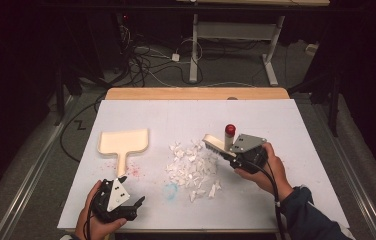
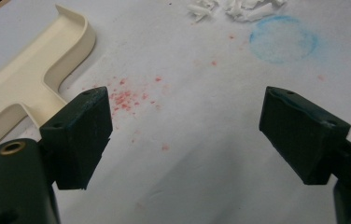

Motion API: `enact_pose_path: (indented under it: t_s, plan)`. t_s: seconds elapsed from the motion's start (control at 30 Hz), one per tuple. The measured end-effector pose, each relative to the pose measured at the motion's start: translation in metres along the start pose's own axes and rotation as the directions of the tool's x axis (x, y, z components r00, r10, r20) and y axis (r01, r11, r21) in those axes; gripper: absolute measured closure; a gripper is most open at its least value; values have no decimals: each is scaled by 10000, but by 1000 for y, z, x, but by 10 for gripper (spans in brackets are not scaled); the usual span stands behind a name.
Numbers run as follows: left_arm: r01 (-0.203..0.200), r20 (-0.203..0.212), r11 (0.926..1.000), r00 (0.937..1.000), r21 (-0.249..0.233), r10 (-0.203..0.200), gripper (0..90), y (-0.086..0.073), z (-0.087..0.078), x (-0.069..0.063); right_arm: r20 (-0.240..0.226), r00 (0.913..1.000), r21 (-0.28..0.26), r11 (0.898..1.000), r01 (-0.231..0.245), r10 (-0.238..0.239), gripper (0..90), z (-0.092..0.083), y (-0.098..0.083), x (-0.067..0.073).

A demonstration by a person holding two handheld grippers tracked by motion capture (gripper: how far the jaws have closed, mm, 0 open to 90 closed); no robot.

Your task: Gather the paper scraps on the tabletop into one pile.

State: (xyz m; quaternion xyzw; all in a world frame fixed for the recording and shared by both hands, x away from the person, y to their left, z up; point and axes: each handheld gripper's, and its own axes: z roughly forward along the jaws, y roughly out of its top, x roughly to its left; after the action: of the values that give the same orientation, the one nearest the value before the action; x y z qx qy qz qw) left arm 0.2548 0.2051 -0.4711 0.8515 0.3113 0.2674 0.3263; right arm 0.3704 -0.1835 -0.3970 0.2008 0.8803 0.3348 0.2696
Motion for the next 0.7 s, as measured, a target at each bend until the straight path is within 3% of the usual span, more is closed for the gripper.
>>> enact_pose_path:
  t_s: [0.27, 0.4, 0.6, 0.7]
  plan:
    - [-27, 13, 10000, 10000, -12, 27, 163, 1, 1, 1, 901, 9938, 143, 9977, -661, 645, 676, 12, -5, -33]
    - [-49, 31, 10000, 10000, -2, 49, 163, 1, 2, 1, 1580, 9847, 410, 9959, -807, 733, 676, 33, -4, -50]
    - [-57, 77, 10000, 10000, 35, 57, 163, 1, 4, 2, 2121, 9698, 696, 9880, -1377, 1202, 676, 70, 1, -72]
    - [-43, 112, 10000, 9999, 17, 43, 163, 1, 4, 2, 2187, 9712, 1104, 9865, -1206, 943, 677, 91, 5, -75]
